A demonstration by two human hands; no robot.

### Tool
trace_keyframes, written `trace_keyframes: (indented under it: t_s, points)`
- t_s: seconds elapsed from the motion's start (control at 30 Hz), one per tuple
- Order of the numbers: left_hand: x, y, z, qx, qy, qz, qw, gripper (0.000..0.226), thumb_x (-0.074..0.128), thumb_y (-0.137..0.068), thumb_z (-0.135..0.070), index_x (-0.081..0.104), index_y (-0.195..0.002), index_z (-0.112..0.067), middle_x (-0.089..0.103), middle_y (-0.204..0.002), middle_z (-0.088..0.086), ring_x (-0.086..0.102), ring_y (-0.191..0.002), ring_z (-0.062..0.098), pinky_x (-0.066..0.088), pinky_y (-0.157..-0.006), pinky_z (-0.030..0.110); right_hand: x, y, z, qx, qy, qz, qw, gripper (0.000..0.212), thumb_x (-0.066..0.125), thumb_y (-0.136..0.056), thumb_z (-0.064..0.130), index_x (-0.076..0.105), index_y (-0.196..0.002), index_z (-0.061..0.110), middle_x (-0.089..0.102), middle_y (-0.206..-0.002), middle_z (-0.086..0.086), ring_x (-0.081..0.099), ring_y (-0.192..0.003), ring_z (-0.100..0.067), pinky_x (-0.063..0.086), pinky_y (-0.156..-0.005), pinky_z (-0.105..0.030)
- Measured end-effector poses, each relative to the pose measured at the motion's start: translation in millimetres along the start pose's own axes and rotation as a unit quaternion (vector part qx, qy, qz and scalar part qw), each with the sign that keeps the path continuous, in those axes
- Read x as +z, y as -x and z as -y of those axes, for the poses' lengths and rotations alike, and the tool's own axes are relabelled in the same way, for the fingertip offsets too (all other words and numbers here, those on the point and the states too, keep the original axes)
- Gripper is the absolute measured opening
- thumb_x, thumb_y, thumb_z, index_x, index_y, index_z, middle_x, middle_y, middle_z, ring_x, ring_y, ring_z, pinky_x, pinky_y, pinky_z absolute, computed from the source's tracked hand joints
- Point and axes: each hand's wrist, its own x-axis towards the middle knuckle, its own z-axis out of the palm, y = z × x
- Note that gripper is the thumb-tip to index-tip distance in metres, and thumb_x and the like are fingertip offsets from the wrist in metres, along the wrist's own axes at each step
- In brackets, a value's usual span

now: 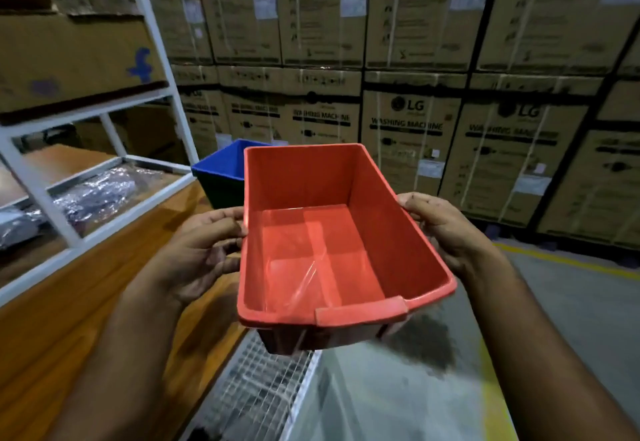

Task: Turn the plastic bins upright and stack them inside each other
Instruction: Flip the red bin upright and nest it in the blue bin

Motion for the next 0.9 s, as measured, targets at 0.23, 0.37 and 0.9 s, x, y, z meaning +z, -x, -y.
trace_keyframes:
  t_s: [0.23,0.37,0.9]
  points:
    - [-23.5,-100.1,-43.9,0.047,0.008,-0.053,0.997,0.055,0.057,-0.076,-0.006,0.055,-0.130,0.003,0.064,-0.103,0.018,0.067,-0.077,0.016,0.059,-0.056,0.025,6.6,-144.9,44.1,0.013,-0.006,0.090,0.996,0.032,0.046,-0.096,0.005,0.055,-0.124,-0.009,0.061,-0.051,0.005,0.057,-0.042,-0.002,0.045,-0.041,-0.014]
    - [-27.7,-150.9,-53.1,0.072,0.016,-0.133,0.988,0.042,0.043,-0.090,0.003,0.052,-0.131,0.005,0.064,-0.082,0.011,0.062,-0.051,0.007,0.046,-0.038,0.017,7.0,-240.7,47.1,0.030,-0.014,0.156,0.987,0.036,0.047,-0.096,0.005,0.052,-0.127,-0.013,0.063,-0.051,0.005,0.057,-0.040,-0.002,0.044,-0.039,-0.014]
    - [-29.1,-268.0,-54.3,0.102,0.010,-0.427,0.899,0.040,0.048,-0.088,0.002,0.061,-0.126,-0.001,0.064,-0.117,0.018,0.069,-0.087,0.019,0.060,-0.064,0.030,56.0,-524.6,33.3,0.140,0.065,0.425,0.892,0.041,0.065,-0.079,0.018,0.069,-0.118,0.008,0.065,-0.119,-0.019,0.065,-0.087,-0.019,0.053,-0.081,-0.033]
